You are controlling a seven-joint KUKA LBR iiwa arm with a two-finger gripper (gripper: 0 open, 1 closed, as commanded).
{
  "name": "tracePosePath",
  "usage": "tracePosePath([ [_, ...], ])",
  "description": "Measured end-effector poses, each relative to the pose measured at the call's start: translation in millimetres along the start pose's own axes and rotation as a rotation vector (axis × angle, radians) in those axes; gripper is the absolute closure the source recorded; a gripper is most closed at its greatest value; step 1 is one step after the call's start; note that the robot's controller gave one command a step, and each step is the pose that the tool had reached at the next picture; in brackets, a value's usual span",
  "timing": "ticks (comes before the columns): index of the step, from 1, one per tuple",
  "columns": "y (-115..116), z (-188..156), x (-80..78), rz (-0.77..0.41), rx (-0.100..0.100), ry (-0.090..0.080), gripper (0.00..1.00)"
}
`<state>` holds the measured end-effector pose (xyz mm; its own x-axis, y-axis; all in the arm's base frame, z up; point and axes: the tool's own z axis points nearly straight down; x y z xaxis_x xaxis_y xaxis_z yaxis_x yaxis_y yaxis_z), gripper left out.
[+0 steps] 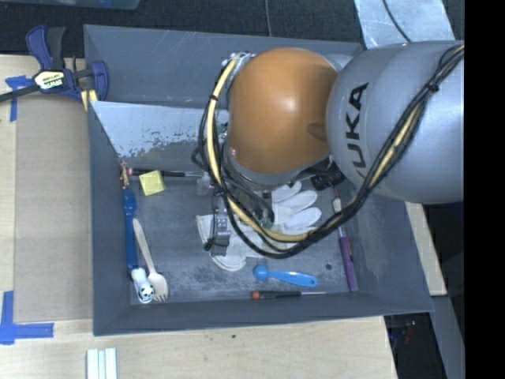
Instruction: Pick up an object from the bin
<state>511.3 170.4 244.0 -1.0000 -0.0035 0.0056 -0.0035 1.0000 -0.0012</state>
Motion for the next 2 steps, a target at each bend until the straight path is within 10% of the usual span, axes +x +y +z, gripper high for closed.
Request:
tracePosePath([
  [1,-1.2,-4.8,-1.7,0.004,-0.002,-0.008,0.00],
  [2,-46.2,135.6,-43.5,0.083,-0.004,-0.012,0.00],
])
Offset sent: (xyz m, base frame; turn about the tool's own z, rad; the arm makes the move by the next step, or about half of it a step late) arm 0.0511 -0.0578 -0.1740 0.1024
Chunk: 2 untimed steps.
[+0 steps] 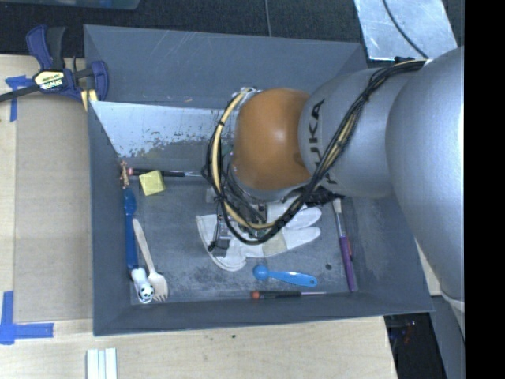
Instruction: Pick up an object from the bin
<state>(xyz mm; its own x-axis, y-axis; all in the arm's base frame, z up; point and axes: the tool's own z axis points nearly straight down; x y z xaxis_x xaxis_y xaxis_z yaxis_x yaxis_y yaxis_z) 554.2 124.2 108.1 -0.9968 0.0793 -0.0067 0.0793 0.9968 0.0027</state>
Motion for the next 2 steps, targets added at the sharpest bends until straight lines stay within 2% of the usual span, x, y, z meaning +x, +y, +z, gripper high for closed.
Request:
tracePosePath([
  [1,-20.3,37.4,7.0,-0.324,-0.004,-0.010,0.00],
  [2,-37.9,36.9,-18.5,0.001,0.000,-0.001,0.00],
])
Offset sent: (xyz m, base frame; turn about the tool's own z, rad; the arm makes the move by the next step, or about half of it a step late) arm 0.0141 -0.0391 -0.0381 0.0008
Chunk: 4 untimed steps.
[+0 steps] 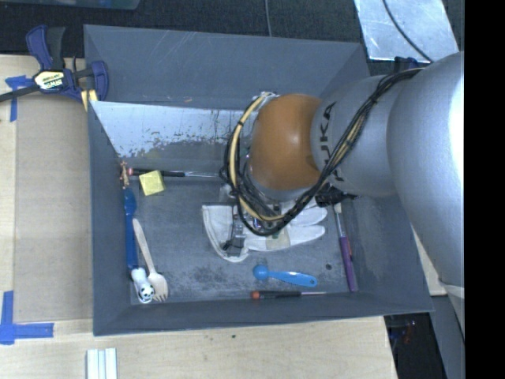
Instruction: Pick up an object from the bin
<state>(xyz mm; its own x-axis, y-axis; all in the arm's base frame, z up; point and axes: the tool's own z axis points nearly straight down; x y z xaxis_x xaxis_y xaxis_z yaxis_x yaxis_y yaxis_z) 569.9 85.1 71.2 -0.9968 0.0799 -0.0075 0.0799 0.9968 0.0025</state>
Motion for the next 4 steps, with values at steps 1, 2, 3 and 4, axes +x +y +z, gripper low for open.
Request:
tracePosePath([
  [1,17.3,-1.2,22.9,-0.305,-0.005,-0.013,0.00],
  [2,1.6,-3.0,-1.4,-0.023,-0.003,-0.010,1.00],
  [3,1.5,-3.0,-1.4,-0.022,-0.003,-0.010,1.00],
  [4,0.3,-39.4,1.6,-0.022,0.000,0.000,1.00],
])
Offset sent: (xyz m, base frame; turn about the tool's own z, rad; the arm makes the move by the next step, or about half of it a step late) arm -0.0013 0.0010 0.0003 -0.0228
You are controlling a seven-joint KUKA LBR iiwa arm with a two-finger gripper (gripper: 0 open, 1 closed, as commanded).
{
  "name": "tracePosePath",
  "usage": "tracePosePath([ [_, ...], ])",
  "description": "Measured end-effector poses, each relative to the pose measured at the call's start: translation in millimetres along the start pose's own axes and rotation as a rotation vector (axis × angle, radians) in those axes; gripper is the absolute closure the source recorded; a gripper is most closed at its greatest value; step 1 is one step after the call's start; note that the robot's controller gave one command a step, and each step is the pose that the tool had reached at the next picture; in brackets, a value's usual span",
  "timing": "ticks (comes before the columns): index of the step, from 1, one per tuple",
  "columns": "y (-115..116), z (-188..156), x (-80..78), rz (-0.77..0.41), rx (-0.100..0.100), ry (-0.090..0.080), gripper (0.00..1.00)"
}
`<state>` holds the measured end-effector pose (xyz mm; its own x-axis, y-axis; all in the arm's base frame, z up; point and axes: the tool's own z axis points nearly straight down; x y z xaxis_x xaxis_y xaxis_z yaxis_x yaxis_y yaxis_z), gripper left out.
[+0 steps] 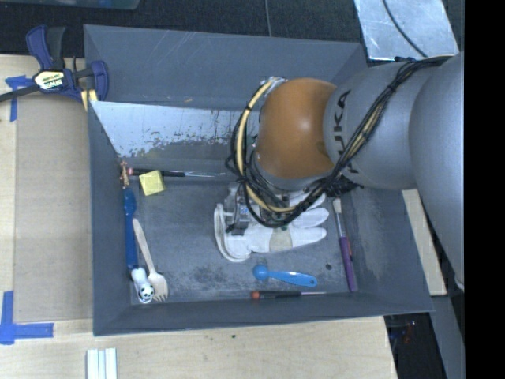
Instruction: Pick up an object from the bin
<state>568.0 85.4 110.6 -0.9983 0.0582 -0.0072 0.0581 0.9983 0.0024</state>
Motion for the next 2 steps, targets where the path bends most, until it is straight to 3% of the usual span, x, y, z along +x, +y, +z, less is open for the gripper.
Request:
tracePosePath([
  [2,0.0,-73.0,-2.0,0.001,-0.001,-0.005,1.00],
])
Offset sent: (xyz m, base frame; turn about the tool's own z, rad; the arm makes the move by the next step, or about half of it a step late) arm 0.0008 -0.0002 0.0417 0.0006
